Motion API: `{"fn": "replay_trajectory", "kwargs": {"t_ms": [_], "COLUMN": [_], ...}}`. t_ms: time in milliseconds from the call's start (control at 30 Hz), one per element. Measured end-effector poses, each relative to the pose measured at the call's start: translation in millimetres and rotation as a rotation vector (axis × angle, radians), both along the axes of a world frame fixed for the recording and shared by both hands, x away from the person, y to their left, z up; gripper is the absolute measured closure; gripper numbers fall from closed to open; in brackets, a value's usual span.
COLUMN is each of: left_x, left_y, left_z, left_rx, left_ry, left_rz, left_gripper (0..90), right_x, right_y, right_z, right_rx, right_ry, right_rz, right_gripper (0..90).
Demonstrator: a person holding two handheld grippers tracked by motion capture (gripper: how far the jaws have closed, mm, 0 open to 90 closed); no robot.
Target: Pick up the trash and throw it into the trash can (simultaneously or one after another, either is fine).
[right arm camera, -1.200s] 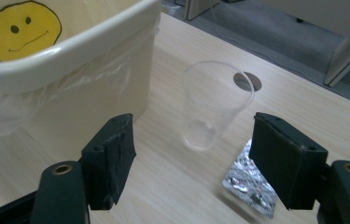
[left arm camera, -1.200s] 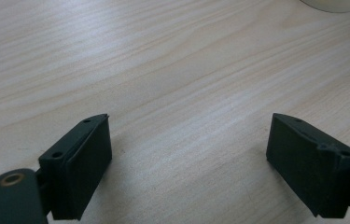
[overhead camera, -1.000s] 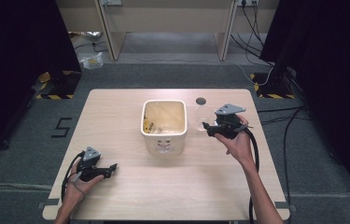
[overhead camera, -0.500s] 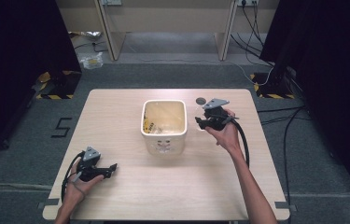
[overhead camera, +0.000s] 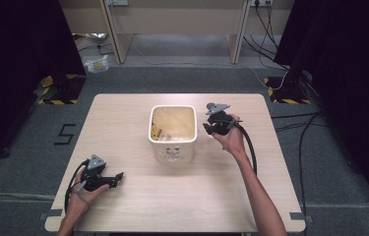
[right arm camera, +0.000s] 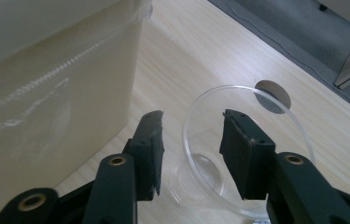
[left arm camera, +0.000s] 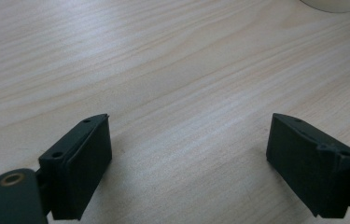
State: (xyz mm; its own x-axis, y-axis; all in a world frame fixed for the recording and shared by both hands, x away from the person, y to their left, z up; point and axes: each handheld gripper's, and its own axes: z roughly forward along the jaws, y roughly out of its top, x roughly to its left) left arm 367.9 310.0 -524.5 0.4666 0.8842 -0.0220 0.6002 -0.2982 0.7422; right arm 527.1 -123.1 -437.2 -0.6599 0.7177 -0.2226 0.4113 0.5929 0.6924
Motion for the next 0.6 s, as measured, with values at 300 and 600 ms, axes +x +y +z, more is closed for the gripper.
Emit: {"fn": "replay_trajectory", "kwargs": {"t_ms": [300, 600], "left_x": [0.0, 0.0], "left_y": [0.0, 0.0], "left_z": [0.0, 0.0], "left_rx": [0.000, 0.000], "left_ry": [0.000, 0.000], "left_rz": [0.000, 0.000], "left_gripper": [13.3, 13.3], "right_x": [6.9, 3.2], "right_y": [1.2, -3.3], "right_z": [-13.7, -4.9], "right_rx": [-0.051, -0.044], "right_ry": [0.006, -0.027], "right_rz": [0.014, 0.028], "right_gripper": [76.2, 82.6]}}
